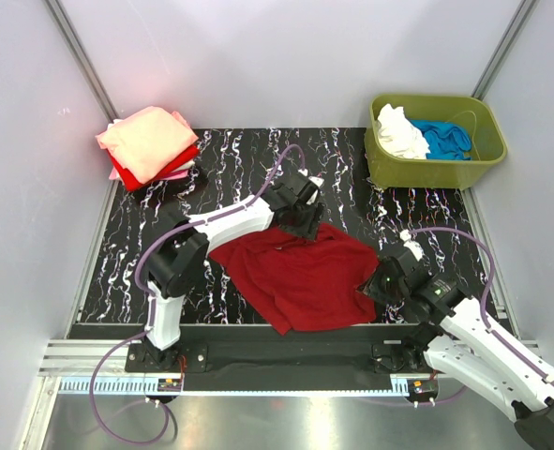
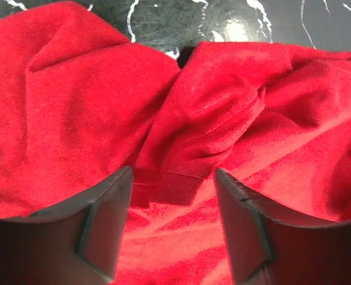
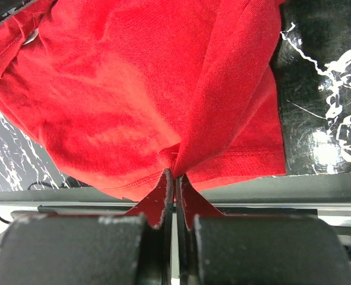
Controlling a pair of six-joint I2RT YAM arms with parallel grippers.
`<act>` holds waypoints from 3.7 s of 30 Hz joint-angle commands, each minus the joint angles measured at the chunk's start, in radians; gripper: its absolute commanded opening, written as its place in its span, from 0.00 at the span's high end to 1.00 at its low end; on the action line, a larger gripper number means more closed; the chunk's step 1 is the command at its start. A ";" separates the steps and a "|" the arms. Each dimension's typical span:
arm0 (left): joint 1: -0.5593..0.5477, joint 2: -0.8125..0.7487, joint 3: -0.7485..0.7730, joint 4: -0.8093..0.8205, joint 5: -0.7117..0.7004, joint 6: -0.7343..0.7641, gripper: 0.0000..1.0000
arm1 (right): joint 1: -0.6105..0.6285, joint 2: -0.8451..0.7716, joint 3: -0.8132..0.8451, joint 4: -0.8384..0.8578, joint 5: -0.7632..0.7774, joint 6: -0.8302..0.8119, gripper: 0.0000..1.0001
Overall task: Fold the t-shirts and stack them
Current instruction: Flatten the tshirt out
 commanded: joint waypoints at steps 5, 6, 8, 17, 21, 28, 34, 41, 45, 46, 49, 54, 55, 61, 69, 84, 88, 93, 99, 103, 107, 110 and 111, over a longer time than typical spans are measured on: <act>-0.006 0.005 0.014 0.117 0.157 0.008 1.00 | 0.001 -0.005 0.034 -0.022 0.045 -0.018 1.00; -0.004 -0.001 0.012 0.117 0.168 0.004 1.00 | -0.001 -0.003 0.044 -0.025 0.051 -0.018 1.00; 0.012 -0.051 0.020 0.097 0.156 0.003 1.00 | -0.001 -0.005 0.059 -0.036 0.062 -0.021 1.00; 0.389 -0.616 0.008 -0.165 0.085 -0.027 1.00 | -0.025 0.099 0.359 -0.091 0.210 -0.156 1.00; 0.477 -0.728 0.086 -0.360 0.094 0.051 1.00 | -0.082 0.170 0.607 -0.099 0.290 -0.311 1.00; 0.477 -0.973 0.235 -0.445 0.096 0.201 1.00 | -0.088 0.222 0.947 -0.034 0.307 -0.593 1.00; 0.477 -1.174 0.359 -0.406 0.161 0.322 1.00 | -0.090 0.028 1.021 0.100 0.242 -0.716 1.00; 0.477 -1.302 0.445 -0.331 0.220 0.387 1.00 | -0.088 -0.143 1.088 0.242 0.183 -0.842 1.00; 0.476 -1.260 0.486 -0.304 0.217 0.425 1.00 | -0.083 -0.035 1.197 0.247 0.221 -0.946 1.00; 0.476 -1.225 0.489 -0.299 0.209 0.430 1.00 | -0.074 -0.002 1.218 0.237 0.240 -0.966 1.00; 0.474 -1.133 0.497 -0.274 0.118 0.434 1.00 | -0.050 0.134 1.280 0.259 0.351 -1.041 1.00; 0.476 -0.861 0.574 -0.288 -0.062 0.451 1.00 | -0.013 0.465 1.353 0.300 0.506 -1.185 1.00; 0.482 -0.820 0.592 -0.293 -0.111 0.450 1.00 | -0.027 0.515 1.366 0.300 0.504 -1.192 1.00; 0.684 -0.454 0.612 -0.381 -0.101 0.343 0.53 | -0.330 0.933 1.511 0.060 0.249 -0.908 0.28; 0.759 -0.591 0.102 -0.339 0.102 0.194 0.01 | -0.341 0.876 1.308 0.030 0.177 -0.814 0.00; 0.753 -1.041 -0.676 -0.319 0.113 -0.173 0.09 | -0.341 0.608 0.550 0.145 -0.160 -0.555 0.00; 0.532 -1.024 -0.680 -0.392 -0.145 -0.291 0.14 | -0.341 0.694 0.579 0.156 -0.181 -0.543 0.00; 0.416 -1.005 -0.806 -0.405 -0.136 -0.463 0.15 | -0.340 0.751 0.584 0.187 -0.248 -0.521 0.00; 0.367 -1.055 -0.929 -0.345 -0.180 -0.593 0.22 | -0.341 0.744 0.524 0.214 -0.247 -0.541 0.00; 0.341 -1.064 -0.974 -0.339 -0.185 -0.639 0.25 | -0.343 0.750 0.522 0.208 -0.228 -0.555 0.00; 0.310 -1.067 -1.001 -0.337 -0.194 -0.668 0.30 | -0.347 0.763 0.518 0.224 -0.234 -0.552 0.00; 0.287 -1.078 -1.017 -0.354 -0.202 -0.702 0.33 | -0.349 0.773 0.519 0.221 -0.236 -0.555 0.00; 0.264 -1.082 -1.023 -0.357 -0.209 -0.711 0.33 | -0.350 0.773 0.518 0.222 -0.233 -0.555 0.00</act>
